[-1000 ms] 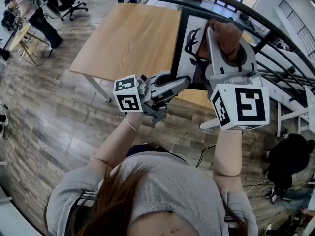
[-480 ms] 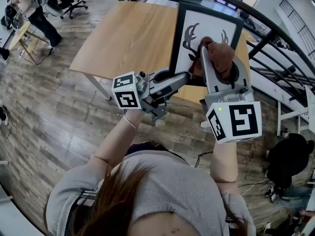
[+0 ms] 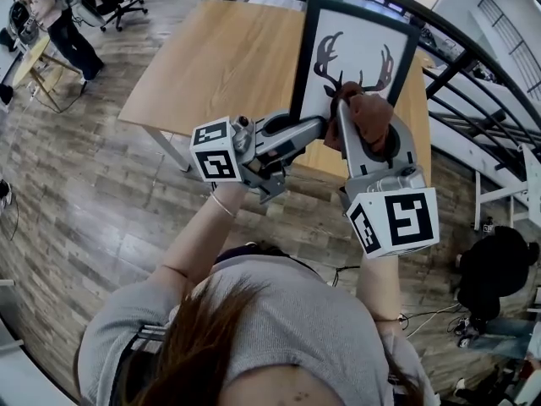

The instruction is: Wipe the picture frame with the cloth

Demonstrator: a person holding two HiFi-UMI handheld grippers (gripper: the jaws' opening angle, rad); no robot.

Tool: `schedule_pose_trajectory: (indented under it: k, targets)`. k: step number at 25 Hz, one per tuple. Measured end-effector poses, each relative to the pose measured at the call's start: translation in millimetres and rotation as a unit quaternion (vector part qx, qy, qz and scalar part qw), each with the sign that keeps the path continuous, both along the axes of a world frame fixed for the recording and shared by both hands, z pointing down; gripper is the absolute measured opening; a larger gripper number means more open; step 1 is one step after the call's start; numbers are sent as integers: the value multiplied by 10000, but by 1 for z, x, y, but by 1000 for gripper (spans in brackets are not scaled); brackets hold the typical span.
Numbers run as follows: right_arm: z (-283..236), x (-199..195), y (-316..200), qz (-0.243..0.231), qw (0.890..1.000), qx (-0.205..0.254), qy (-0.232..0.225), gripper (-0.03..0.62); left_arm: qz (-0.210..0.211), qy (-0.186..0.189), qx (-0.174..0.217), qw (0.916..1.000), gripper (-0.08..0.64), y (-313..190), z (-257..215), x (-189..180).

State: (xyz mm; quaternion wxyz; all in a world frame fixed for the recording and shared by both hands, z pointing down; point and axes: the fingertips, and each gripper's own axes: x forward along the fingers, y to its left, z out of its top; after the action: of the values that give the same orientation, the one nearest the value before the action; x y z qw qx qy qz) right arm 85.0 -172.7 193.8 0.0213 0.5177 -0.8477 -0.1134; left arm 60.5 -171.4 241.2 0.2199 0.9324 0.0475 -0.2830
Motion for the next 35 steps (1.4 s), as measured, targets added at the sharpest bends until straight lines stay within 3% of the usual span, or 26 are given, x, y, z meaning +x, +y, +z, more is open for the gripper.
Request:
schedule_pose_trajectory:
  k: [9, 15, 26, 31, 35]
  targets:
    - [37, 8, 14, -201, 9981, -478, -343, 74, -8, 172, -165, 9997, 49, -2, 3, 2]
    - [49, 9, 16, -205, 9964, -669, -470, 74, -65, -27, -89, 9999, 49, -4, 4, 1]
    - [77, 8, 41, -310, 9952, -923, -86, 74, -114, 262, -355, 9990, 49, -5, 7, -1]
    - [50, 22, 58, -227, 9979, -589, -125, 74, -62, 256, -314, 9992, 49, -3, 4, -2]
    - [-30, 44, 57, 101, 9992, 281, -271, 74, -9, 41, -199, 9998, 49, -3, 5, -1]
